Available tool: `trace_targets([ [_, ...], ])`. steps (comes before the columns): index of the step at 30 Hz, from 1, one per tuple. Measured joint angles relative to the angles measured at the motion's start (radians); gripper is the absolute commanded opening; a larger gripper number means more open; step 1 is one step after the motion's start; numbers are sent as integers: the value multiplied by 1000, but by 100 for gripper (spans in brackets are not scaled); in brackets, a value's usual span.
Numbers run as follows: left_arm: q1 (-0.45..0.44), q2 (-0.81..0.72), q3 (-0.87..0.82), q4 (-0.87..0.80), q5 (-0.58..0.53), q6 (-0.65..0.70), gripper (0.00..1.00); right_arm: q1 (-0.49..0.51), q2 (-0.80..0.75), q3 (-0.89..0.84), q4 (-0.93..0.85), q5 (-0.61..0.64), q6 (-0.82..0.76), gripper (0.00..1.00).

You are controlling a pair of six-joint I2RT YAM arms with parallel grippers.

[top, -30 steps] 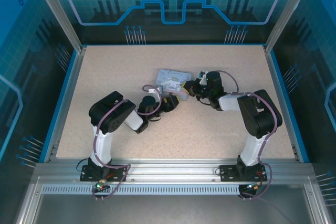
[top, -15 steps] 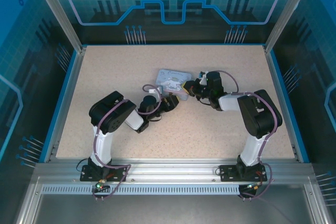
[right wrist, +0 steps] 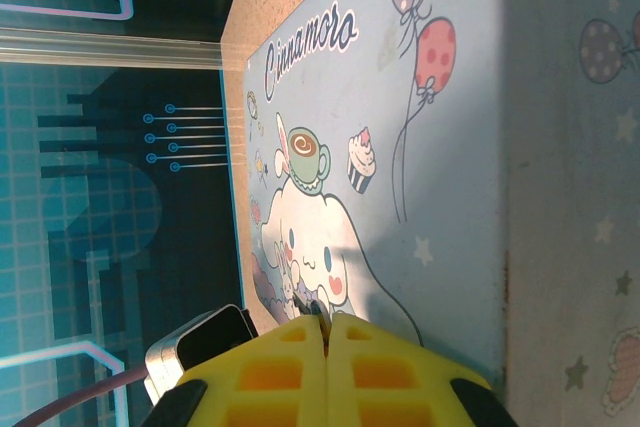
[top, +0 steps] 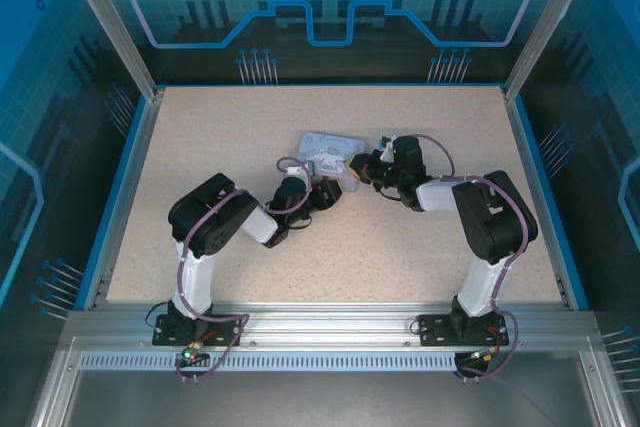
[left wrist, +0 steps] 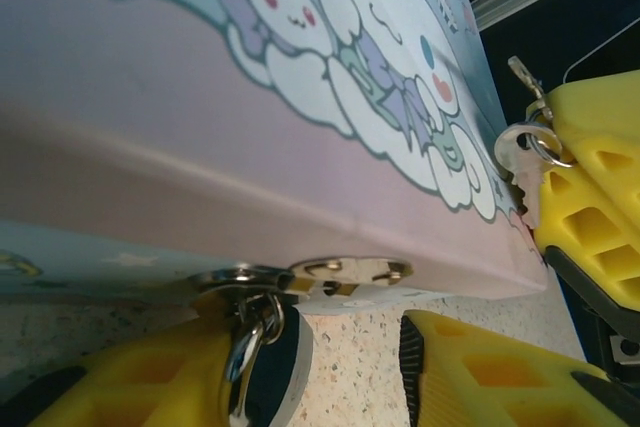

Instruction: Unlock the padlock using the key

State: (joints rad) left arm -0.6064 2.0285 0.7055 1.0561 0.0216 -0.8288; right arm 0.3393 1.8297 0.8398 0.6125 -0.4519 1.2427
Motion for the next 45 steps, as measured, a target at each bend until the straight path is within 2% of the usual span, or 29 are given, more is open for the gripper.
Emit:
trace_targets([
  [8, -29, 2, -6, -1, -96, -13, 32, 0, 0, 0, 0, 0, 0, 0],
  [15, -53, 10, -28, 37, -183, -56, 28, 0, 0, 0, 0, 0, 8, 0],
  [28, -58, 21, -26, 48, -211, -75, 20, 0, 0, 0, 1, 0, 12, 0],
  [30, -58, 21, -21, 42, -210, -73, 23, 0, 0, 0, 1, 0, 12, 0],
  [33, -58, 21, -13, 31, -209, -64, 32, 0, 0, 0, 1, 1, 14, 0],
  [35, -61, 21, -5, 26, -208, -59, 32, 0, 0, 0, 1, 1, 15, 0],
  [41, -62, 21, 1, 6, -211, -54, 24, 0, 0, 0, 1, 2, 15, 0],
  [45, -62, 21, 3, -5, -216, -51, 16, 0, 0, 0, 2, 2, 15, 0],
])
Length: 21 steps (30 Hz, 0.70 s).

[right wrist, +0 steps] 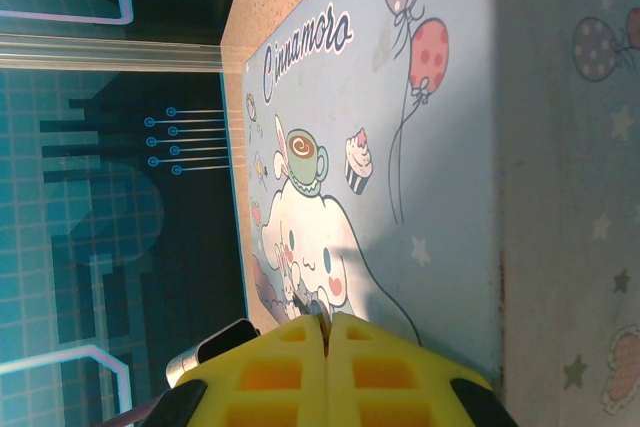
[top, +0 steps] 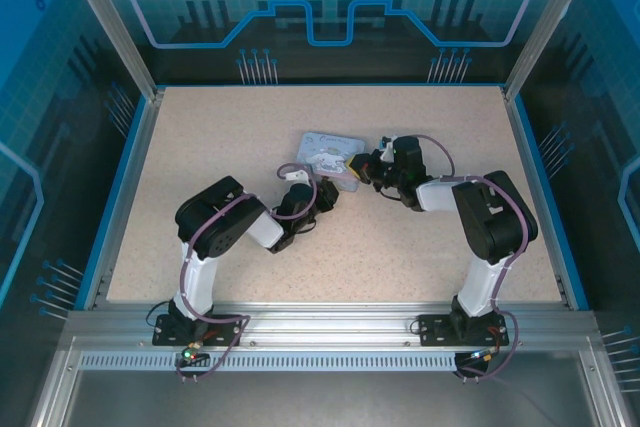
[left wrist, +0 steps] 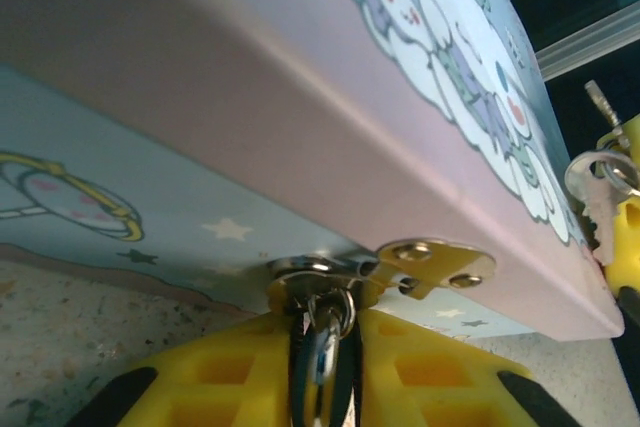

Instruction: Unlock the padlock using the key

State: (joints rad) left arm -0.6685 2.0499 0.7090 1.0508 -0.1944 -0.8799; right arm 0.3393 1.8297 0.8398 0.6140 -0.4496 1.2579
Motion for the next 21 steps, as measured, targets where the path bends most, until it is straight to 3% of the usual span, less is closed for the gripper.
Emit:
trace_targets([
  [7, 1, -24, 2, -45, 12, 1, 0, 0, 0, 0, 0, 0, 0, 0],
  [15, 18, -125, 25, -277, 152, -61, 0, -5, -35, -6, -50, -3, 2, 0],
  [21, 52, -187, 40, -388, 281, -148, 0, -29, -193, -55, -114, -7, -8, 0],
])
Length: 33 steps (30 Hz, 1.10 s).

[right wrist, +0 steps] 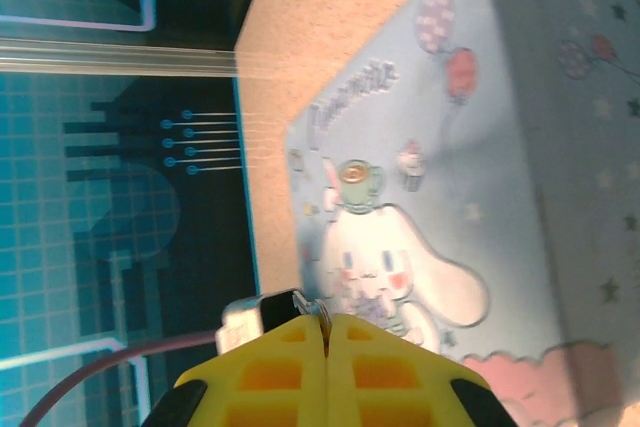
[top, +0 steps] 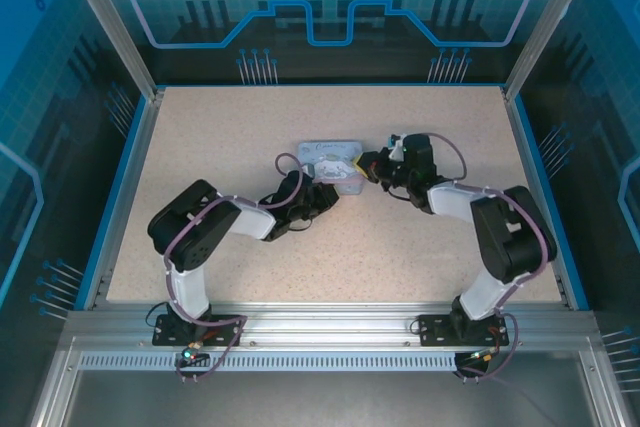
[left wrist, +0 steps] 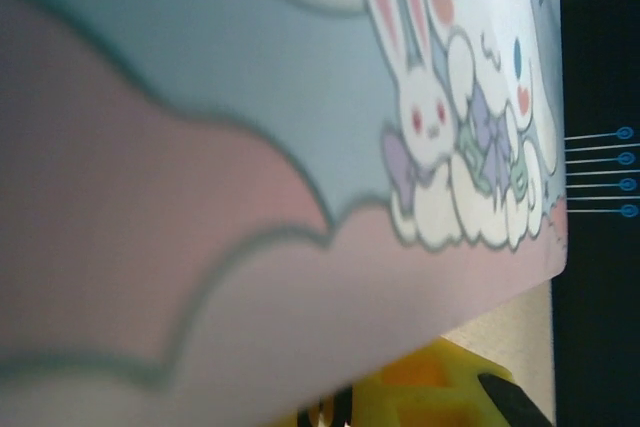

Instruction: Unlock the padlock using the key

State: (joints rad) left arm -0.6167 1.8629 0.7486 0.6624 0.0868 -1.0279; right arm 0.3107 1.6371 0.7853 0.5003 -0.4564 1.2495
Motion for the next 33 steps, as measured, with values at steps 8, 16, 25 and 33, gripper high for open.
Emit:
trace_targets([
  [8, 20, -45, -3, 14, 81, -127, 0, -2, -234, -166, -32, 2, 5, 0],
  [16, 20, -44, -34, 153, 95, -264, 0, 96, -401, -304, -89, 93, 72, 0],
  [25, 13, -48, -43, 211, 58, -323, 0, 168, -410, -375, -56, 237, 204, 0],
  [33, 4, -52, -66, 274, 7, -399, 0, 180, -305, -380, 82, 294, 250, 0],
])
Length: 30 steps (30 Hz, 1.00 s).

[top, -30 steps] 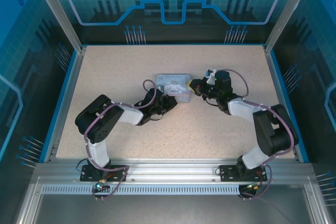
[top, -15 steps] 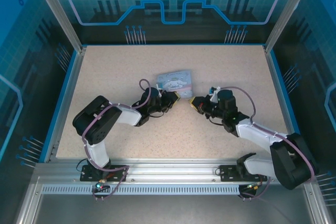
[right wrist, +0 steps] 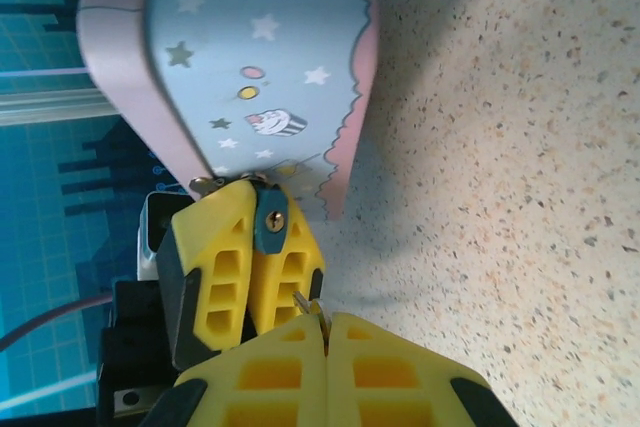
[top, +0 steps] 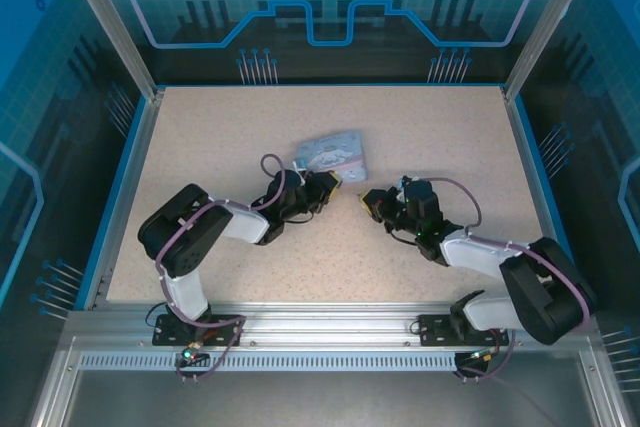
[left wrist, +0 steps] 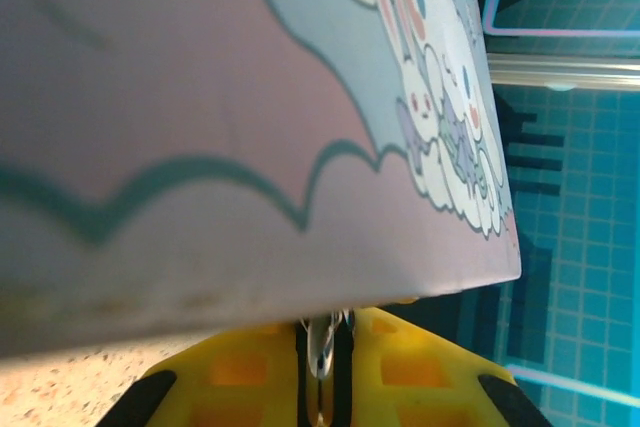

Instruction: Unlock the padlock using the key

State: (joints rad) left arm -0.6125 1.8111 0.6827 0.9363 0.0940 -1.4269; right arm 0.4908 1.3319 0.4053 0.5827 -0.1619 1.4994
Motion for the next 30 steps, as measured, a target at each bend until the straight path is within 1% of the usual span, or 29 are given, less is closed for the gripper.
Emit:
trace_targets([
  [5, 0, 18, 0, 96, 2, -63, 0, 0, 66, 0, 87, 3, 20, 0],
  [9, 0, 45, 0, 151, 16, -100, 0, 0, 79, 0, 129, 2, 20, 0],
  [20, 0, 55, 0, 188, 35, -139, 0, 0, 90, 13, 151, 2, 20, 0],
  [30, 0, 55, 0, 192, 35, -143, 0, 0, 101, 38, 153, 5, 27, 0],
])
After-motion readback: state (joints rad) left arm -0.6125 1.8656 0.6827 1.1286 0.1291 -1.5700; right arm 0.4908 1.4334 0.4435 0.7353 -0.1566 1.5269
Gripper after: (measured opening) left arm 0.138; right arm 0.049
